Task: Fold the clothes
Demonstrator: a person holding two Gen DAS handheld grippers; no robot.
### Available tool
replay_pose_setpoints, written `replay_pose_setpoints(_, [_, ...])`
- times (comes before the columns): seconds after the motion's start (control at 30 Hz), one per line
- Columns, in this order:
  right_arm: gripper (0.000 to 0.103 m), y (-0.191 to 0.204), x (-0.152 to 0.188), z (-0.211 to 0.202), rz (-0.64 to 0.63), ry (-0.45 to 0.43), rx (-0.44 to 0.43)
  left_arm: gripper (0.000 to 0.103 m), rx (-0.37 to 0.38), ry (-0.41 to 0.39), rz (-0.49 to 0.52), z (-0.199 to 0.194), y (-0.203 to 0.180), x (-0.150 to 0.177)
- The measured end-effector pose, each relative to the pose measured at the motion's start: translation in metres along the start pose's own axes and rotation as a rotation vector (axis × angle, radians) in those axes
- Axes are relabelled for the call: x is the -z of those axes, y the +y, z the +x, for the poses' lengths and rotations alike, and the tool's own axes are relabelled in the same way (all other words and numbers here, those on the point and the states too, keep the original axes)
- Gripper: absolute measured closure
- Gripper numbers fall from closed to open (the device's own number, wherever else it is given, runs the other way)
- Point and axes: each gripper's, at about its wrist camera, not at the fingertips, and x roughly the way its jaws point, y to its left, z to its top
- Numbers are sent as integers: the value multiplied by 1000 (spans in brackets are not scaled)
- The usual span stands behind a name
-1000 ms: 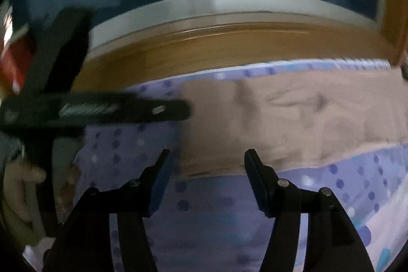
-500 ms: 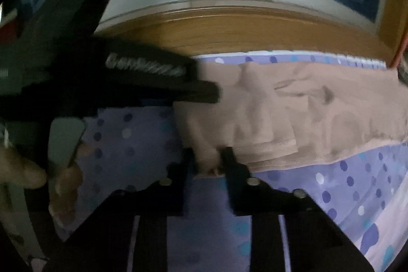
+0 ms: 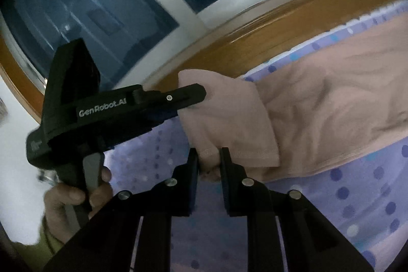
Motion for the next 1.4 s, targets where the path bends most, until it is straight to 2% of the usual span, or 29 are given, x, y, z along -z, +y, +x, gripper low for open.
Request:
replay_pose_setpoints(0.07, [87, -15, -6, -10, 27, -5, -24, 83, -31, -2, 29, 10, -23, -3])
replay_pose_setpoints(0.27, [87, -60, -25, -25, 71, 19, 4, 83, -60, 12, 55, 50, -66, -6])
replay_pose_setpoints(0.47, [87, -102, -37, -11, 101, 83, 85, 82, -79, 91, 76, 88, -82, -6])
replay_pose_setpoints(0.57, [86, -110, -40, -8, 97, 118, 104, 82, -69, 78, 95, 86, -91, -3])
replay_pose_setpoints(0.7, [86, -96, -44, -23, 6, 76, 204, 82, -126, 78, 174, 81, -101, -4])
replay_pose_setpoints(0.77, [86, -81, -46, -33, -73, 40, 236, 82, -123, 88, 184, 85, -98, -8])
replay_pose_setpoints(0.87, [86, -60, -46, -33, -136, 41, 212, 82, -98, 120, 179, 97, -92, -13])
replay_pose_setpoints(0.97, [86, -48, -46, -16, -164, 72, 182, 82, -67, 147, 160, 114, -86, -15])
replay_pose_setpoints(1.07, [86, -47, -43, 9, -171, 116, 201, 82, -61, 180, 147, 132, -79, -17])
replay_pose_setpoints(1.1, [86, -54, -40, 4, -167, 125, 210, 82, -67, 190, 150, 138, -76, -16])
replay_pose_setpoints(1.27, [86, -61, -32, 17, -162, 124, 238, 82, -37, 156, 175, 144, -69, -10])
replay_pose_setpoints(1.4, [86, -53, -30, 21, -224, 123, 283, 82, 14, 150, 153, 141, -62, -11])
